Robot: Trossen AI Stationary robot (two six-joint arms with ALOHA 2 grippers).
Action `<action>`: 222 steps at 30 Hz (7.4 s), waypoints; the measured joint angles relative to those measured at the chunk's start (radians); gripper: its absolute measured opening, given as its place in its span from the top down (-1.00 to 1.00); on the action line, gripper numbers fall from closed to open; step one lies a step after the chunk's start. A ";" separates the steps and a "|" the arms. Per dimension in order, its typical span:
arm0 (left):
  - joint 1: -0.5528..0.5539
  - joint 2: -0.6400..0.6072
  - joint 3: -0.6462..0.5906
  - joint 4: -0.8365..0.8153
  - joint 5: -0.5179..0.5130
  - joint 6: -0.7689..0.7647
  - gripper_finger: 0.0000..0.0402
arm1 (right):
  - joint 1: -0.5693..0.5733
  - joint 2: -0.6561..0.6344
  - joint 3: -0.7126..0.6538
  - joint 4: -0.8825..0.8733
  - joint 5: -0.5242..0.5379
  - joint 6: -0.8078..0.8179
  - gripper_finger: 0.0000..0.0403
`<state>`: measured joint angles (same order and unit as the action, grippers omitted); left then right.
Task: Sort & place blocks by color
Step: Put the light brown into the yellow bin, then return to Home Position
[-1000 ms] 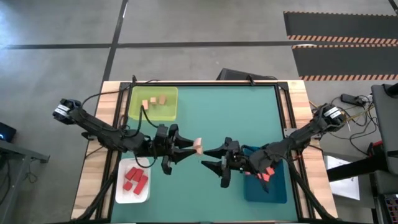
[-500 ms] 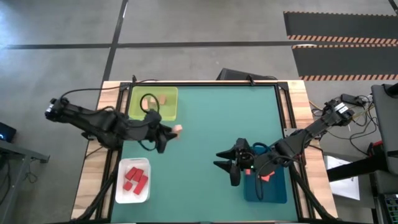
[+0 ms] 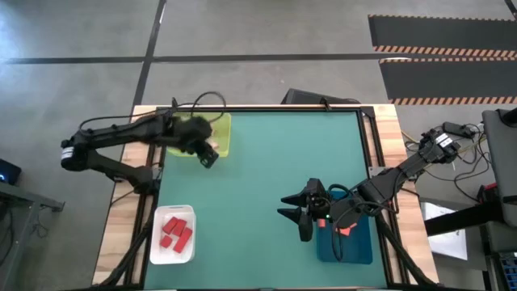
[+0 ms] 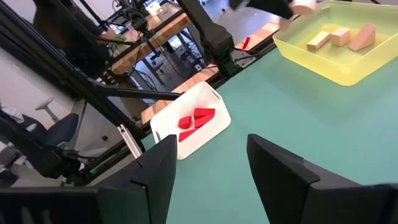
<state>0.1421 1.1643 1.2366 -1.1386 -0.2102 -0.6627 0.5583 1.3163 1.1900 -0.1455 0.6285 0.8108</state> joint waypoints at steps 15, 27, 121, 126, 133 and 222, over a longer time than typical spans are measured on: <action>0.504 0.369 0.000 0.054 0.179 0.960 0.36 | -0.006 0.000 0.000 -0.008 0.007 0.000 0.08; 0.555 0.569 0.007 0.073 0.184 0.933 0.36 | -0.016 0.000 0.000 -0.043 0.034 0.001 0.08; 0.117 -0.886 -1.001 1.145 0.765 0.382 0.99 | -0.735 -0.275 -0.469 0.582 -0.498 -0.624 0.09; 0.117 -1.033 -1.089 1.189 0.767 0.385 1.00 | -0.792 -0.393 -0.621 0.657 -0.500 -0.624 0.09; 0.118 -1.143 -1.181 1.216 0.758 0.383 1.00 | -0.824 -0.597 -0.795 0.660 -0.503 -0.645 0.09; 0.117 -1.001 -1.232 1.287 0.676 0.382 1.00 | -0.774 -1.112 -1.151 0.149 -0.497 -0.602 0.07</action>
